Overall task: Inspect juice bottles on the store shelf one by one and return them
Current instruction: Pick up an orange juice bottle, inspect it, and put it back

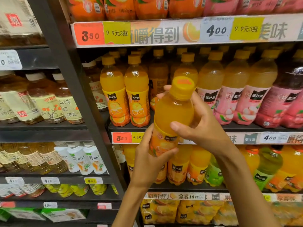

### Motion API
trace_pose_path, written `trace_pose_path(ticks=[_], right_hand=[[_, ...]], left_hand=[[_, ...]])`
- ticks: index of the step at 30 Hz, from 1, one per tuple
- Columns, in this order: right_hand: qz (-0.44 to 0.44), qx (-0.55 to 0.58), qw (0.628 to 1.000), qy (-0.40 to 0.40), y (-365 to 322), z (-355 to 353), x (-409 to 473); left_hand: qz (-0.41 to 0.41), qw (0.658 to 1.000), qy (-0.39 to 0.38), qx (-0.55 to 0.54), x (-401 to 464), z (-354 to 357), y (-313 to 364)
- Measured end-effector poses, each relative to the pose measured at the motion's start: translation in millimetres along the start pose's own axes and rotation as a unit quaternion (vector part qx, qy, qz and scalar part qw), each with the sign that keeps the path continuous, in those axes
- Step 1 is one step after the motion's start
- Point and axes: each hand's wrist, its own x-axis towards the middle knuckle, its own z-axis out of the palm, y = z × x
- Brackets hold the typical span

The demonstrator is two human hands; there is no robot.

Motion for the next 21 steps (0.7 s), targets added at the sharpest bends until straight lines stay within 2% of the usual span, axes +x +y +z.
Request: trace_pose_path(ticks=[4,7,11,15,18,21], right_hand=[[0.008,0.009,1.000,-0.018,2,-2,-10],[-0.010,0.010,1.000,-0.002,3,1,-13],[-0.014,0.059,0.998,0.030,3,-4,-8],[0.031,0.208,0.977,0.037,8,-6,1],[0.056,0.227,0.967,0.104,13,-1,4],[0.080,0.202,0.961,0.174,16,4,4]], left_hand=[[0.012,0.999,0.038,0.029,-1,-2,-4],[-0.002,0.999,0.031,0.020,-2,-3,-5],[-0.014,1.000,-0.026,0.004,-1,-12,-2],[-0.067,0.988,-0.105,-0.086,-9,-12,-1],[-0.131,0.980,-0.073,-0.133,-15,-6,-6],[-0.106,0.989,-0.057,-0.082,-17,-2,-8]])
